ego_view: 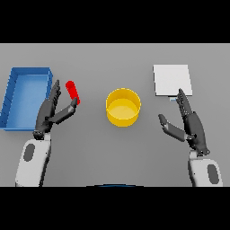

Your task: Pick up the red beaker and tilt it to pour out 1 green nut into yellow bowl. Pick up the yellow bowl and place it on the metallic measuring scale.

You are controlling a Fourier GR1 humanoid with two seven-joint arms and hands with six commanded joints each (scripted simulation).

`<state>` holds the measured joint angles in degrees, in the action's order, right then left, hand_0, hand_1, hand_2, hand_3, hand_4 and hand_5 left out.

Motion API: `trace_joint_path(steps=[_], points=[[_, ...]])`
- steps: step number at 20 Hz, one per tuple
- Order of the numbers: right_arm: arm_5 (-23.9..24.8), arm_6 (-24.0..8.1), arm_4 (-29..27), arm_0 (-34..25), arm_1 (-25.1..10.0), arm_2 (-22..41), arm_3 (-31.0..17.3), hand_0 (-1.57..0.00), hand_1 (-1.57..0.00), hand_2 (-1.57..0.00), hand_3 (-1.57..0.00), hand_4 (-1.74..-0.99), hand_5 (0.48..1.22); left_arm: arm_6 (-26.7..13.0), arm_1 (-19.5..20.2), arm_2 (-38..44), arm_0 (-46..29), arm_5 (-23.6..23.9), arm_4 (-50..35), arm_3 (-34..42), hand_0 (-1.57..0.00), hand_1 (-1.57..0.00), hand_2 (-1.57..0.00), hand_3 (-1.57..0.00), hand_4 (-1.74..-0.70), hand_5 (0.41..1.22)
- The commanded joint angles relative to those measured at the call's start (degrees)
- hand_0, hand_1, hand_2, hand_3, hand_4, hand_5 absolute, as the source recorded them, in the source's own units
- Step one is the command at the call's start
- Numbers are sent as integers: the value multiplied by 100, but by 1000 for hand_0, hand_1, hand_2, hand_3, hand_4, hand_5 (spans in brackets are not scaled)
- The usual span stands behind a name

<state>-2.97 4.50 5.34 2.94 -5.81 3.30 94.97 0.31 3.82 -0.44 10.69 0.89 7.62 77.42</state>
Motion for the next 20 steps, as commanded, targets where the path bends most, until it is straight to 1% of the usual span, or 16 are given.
trace_joint_path(steps=[1, 3, 5, 6, 7, 8, 9, 10, 11, 12, 15, 16, 17, 18, 19, 20], points=[[37, -169, 10, -85, -2, -36, -99, 1, 1, 1, 1, -1293, 618, 70, -56, 5, 113, 54, 39, -183, 1, 1, 1, 1, -1213, 646], [45, -15, 43, -31, 39, 6, -64, 1, 1, 1, 1, -1297, 625, 206, -82, 78, 419, 32, -3, -529, 1, 1, 1, 1, -1222, 638], [49, -89, 27, -41, 41, -12, -85, 1, 1, 1, 1, -1303, 631, 377, -66, 173, 677, 61, -6, -861, 1, 1, 1, 1, -1230, 635], [89, -174, 76, -87, 52, -1, -111, 1, 1, 1, 1, -1301, 631, 351, -121, 156, 825, 134, 72, -1067, 1, 1, 1, 1, -1225, 635], [115, -181, 87, -105, 47, -31, -170, 1, 1, 1, 1, -1300, 631, 331, -143, 147, 957, 202, 142, -1193, 1, 1, 1, 1, -1222, 633], [133, -100, 132, -101, 49, -18, -193, 1, 1, 1, 1, -1299, 634, 382, -125, 165, 1075, 242, 202, -1406, 1, 1, 1, 1, -1221, 635], [141, -98, 127, -148, 34, -39, -206, 1, 1, 1, 1, -1303, 637, 397, -93, 191, 1174, 290, 247, -1536, 1, 1, 1, 1, -1225, 639], [150, -60, 165, -83, 16, -16, -126, 1, 1, 1, 1, -1300, 638, 536, -92, 225, 1248, 323, 262, -1700, 1, 1, 1, 1, -1231, 647], [115, -117, 95, -129, -2, -43, -95, 1, 1, 1, 1, -1299, 639, 585, -85, 249, 1338, 314, 253, -1791, 1, 1, 1, 1, -1245, 660], [125, -126, 119, -107, 7, -28, -97, 1, 1, 1, 1, -1300, 642, 579, -102, 299, 1468, 297, 206, -1926, 1, 1, 1, 1, -1258, 668], [183, -166, 126, -232, 14, -82, -215, 1, 1, 1, 1, -1300, 647, 952, -184, 380, 1646, 324, 181, -2334, 1, 1, 1, 1, -1310, 697], [184, -166, 105, -162, 70, -50, -151, 1, 1, 1, 1, -1303, 646, 999, -184, 457, 1718, 368, 151, -2474, 1, 1, -1, 1, -1331, 709], [151, -92, 99, -121, 47, -43, -113, 1, 1, 1, 1, -1301, 647, 1097, -239, 492, 1745, 436, 135, -2545, 1, -6, -50, -30, -1347, 726], [160, -159, 92, -159, 54, -61, -180, 1, 1, 1, 1, -1298, 646, 1119, -273, 547, 1809, 488, 107, -2640, -153, -145, -179, -129, -1364, 747], [184, -231, 108, -158, 27, -73, -129, 1, 1, 1, 1, -1294, 645, 1170, -306, 593, 1875, 521, 77, -2730, -338, -306, -322, -239, -1385, 765], [196, -286, 122, -208, 26, -75, -163, 1, 1, 1, 1, -1292, 645, 1206, -319, 675, 1943, 523, -3, -2782, -585, -556, -551, -416, -1416, 786]])
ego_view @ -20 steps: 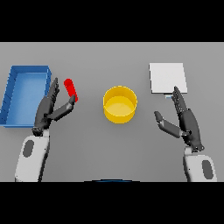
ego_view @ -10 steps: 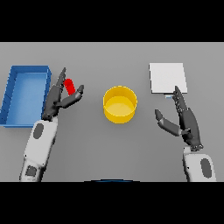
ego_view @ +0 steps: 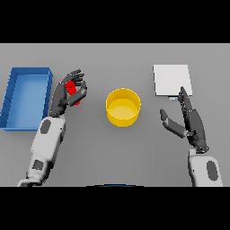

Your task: Pick up the red beaker and tilt it to pour out 1 green nut into yellow bowl. Pick up the yellow bowl and place it on the metallic measuring scale.

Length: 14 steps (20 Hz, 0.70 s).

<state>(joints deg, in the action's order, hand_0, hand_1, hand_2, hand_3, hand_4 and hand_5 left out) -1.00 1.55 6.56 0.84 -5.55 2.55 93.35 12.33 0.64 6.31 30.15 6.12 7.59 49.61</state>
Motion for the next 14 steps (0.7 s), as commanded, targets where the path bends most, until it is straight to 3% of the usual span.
trace_joint_path(steps=[1, 2, 4, 6, 7, 10, 14], points=[[-4, 56, -14, 53, 17, 10, 49, 1, 1, 1, 1, -1292, 646, 97, -51, 51, 41, 1, -54, -97, -782, -759, -755, -647, -1420, 873], [9, -18, -13, -8, 20, -11, -30, 1, 1, 1, 1, -1290, 646, 91, -72, 91, 109, 36, -74, -165, -940, -921, -918, -832, -1425, 943], [-1, 169, 37, 124, 57, 52, -10, 1, 1, 1, 1, -1291, 649, 183, -48, 147, 243, 107, -36, -335, -1167, -1155, -1153, -1081, -1529, 1043], [-30, 130, -17, 95, -15, -10, -4, 1, 1, 1, 1, -1290, 651, 337, -48, 57, 235, 115, -28, -341, -1312, -1305, -1304, -1151, -1596, 1107], [-14, 120, 15, 75, 4, 17, -3, 1, 1, 1, 1, -1290, 649, 466, -72, 30, 222, 108, -56, -360, -1364, -1358, -1357, -1176, -1621, 1130], [3, 137, 19, 59, 0, 6, 6, 1, 1, 1, 1, -1288, 648, 346, -64, -126, 179, 101, 12, -257, -1465, -1462, -1462, -1369, -1542, 1174], [-24, 201, 3, 55, 30, 25, -29, 1, 1, 1, 1, -1292, 655, 201, -17, -199, 90, 139, 117, 202, -1528, -1526, -1526, -1488, -1507, 1202]])
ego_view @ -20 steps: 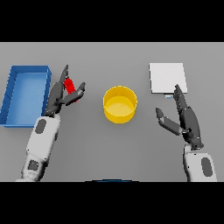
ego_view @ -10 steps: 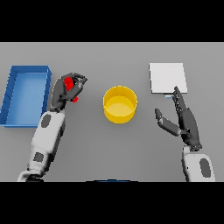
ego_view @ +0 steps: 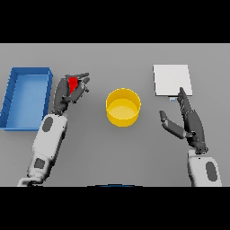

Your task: Pick up the red beaker and tilt it to pour out 1 green nut into yellow bowl. Pick up the yellow bowl and place it on the metallic measuring scale.

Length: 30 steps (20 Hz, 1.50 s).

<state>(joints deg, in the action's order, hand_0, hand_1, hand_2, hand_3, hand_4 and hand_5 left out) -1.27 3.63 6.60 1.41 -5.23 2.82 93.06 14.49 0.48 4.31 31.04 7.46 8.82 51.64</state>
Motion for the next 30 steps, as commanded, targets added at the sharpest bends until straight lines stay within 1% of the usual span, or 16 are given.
trace_joint_path(steps=[1, 2, 3, 6, 9, 10, 13, 14, 15, 16, 18, 20, 23, 26, 27, 30], points=[[31, -63, 19, 2, 33, 26, 65, 1, 1, 1, 1, -1292, 656, -197, -23, 8, 60, 33, 7, 75, -1536, -1535, -1535, -1505, -1504, 1206], [62, -92, 55, -15, 53, 28, -13, 1, 1, 1, 1, -1294, 659, -277, -18, -10, 30, 9, 12, 252, -1543, -1542, -1542, -1518, -1502, 1209], [89, -24, 121, -7, 59, 48, -66, 1, 1, 1, 1, -1294, 662, -310, 5, -36, 12, -24, 44, 360, -1549, -1548, -1548, -1529, -1500, 1211], [55, 93, 107, 64, 0, 50, 88, 1, 1, 1, 1, -1289, 664, -589, 153, -248, 2, -55, 346, 811, -1560, -1559, -1559, -1549, -1496, 1216], [27, 29, 106, 22, -17, 57, 75, 1, 1, 1, 1, -1277, 664, -1003, 329, -673, 9, -51, 708, 1199, -1565, -1565, -1565, -1560, -1616, 1174], [18, 50, 120, 16, -28, 53, 7, 1, 1, 1, 1, -1277, 667, -1125, 373, -776, 20, -55, 786, 1268, -1565, -1565, -1565, -1560, -1616, 1170], [-2, 53, 114, 127, -26, 79, 119, 1, 1, 1, 1, -1277, 677, -1357, 476, -977, 97, -58, 907, 1328, -1565, -1565, -1565, -1560, -1616, 1151], [2, -63, 139, 94, -25, 90, 75, 1, 1, 1, 1, -1277, 679, -1382, 501, -1037, 105, -42, 935, 1347, -1565, -1565, -1565, -1560, -1616, 1140], [-42, -17, 123, 155, -35, 114, 133, 1, 1, 1, 1, -1274, 683, -1478, 589, -1168, 161, -81, 1039, 1416, -1566, -1566, -1566, -1562, -1641, 1131], [0, -93, 114, 72, 11, 101, 103, 1, 1, 1, 1, -1273, 686, -1529, 660, -1333, 207, -120, 1177, 1422, -1567, -1567, -1567, -1564, -1661, 1126], [-35, -55, 47, 136, 36, 104, 175, 1, 1, 1, 1, -1274, 688, -1874, 876, -1689, 509, -187, 1598, 1262, -1569, -1569, -1569, -1566, -1690, 1124], [-16, -99, 76, 108, 10, 84, 143, 1, 1, 1, 1, -1276, 689, -1969, 1100, -2127, 774, -324, 2050, 1190, -1569, -1569, -1569, -1568, -1708, 1133], [0, -13, 112, 117, -9, 80, 134, 1, 1, 1, 1, -1287, 694, -2188, 1403, -2747, 1133, -773, 2568, 1094, -1570, -1570, -1570, -1570, -1724, 1160], [19, -24, 167, 139, -46, 85, 162, 1, 1, 1, 1, -1290, 695, -2227, 1605, -3297, 1445, -1310, 2911, 972, -1571, -1571, -1571, -1570, -1732, 1190], [15, 24, 166, 180, 28, 135, 153, 1, 1, 1, 1, -1290, 694, -2260, 1664, -3461, 1527, -1517, 2988, 979, -1571, -1571, -1571, -1570, -1734, 1196], [12, -177, 70, 184, 92, 114, 211, 1, 1, 1, 1, -1284, 678, -2411, 1710, -3919, 1952, -2019, 3310, 791, -1571, -1571, -1571, -1571, -1606, 1208]])
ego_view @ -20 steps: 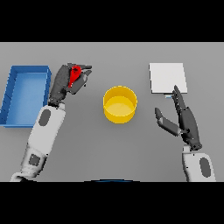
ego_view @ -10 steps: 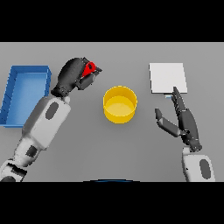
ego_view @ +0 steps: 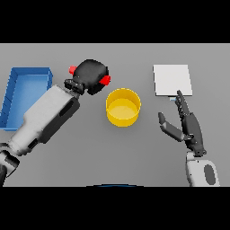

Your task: Pick up the red beaker and tilt it to pour out 1 green nut into yellow bowl. Pick up the yellow bowl and place it on the metallic measuring scale.

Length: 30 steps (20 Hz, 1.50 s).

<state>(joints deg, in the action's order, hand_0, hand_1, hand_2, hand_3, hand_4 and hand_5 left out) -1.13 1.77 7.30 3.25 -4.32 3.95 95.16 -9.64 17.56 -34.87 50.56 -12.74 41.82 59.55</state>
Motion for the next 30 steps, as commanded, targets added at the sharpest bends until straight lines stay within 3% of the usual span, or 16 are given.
trace_joint_path(steps=[1, 4, 9, 11, 16, 21, 26, 30], points=[[22, -9, -13, -5, 22, -15, -11, 1, 1, 1, 1, -1278, 672, 31, 21, -167, 166, -150, 122, -134, -1571, -1571, -1571, -1478, -1630, 1211], [-26, -97, -199, -89, 52, -120, -124, 1, 1, 1, 1, -1283, 644, -93, 30, -627, 544, -568, 394, -346, -1571, -1571, -1571, -1328, -1675, 1216], [-47, -81, -272, -103, 78, -151, -153, 1, 1, 1, 1, -1301, 607, 146, -15, -1334, 1143, -1020, 740, -706, -1571, -1571, -1571, -1203, -1709, 1219], [-77, 93, -285, -12, 96, -127, -100, 1, 1, 1, 1, -1297, 607, 231, -90, -1582, 1390, -1100, 865, -810, -1571, -1571, -1571, -1336, -1719, 1220], [-35, -27, -194, -46, 23, -138, -108, 1, 1, 1, 1, -1299, 601, 376, -135, -2260, 1799, -1137, 1185, -945, -1571, -1571, -1571, -1494, -1733, 1221], [-11, -1, -161, -18, 63, -114, -131, 1, 1, 1, 1, -1283, 602, 460, -212, -2993, 2091, -1198, 1566, -1093, -1571, -1571, -1571, -1546, -1738, 1221], [52, -46, -140, -113, 53, -153, -141, 1, 1, 1, 1, -1280, 601, 598, -531, -3480, 2411, -1386, 1673, -1420, -1571, -1571, -1571, -1563, -1740, 1221], [74, 90, -29, -44, 20, -126, -186, 1, 1, 1, 1, -1274, 592, 696, -533, -3817, 2629, -1451, 1731, -1542, -1571, -1571, -1571, -1568, -1741, 1221]])
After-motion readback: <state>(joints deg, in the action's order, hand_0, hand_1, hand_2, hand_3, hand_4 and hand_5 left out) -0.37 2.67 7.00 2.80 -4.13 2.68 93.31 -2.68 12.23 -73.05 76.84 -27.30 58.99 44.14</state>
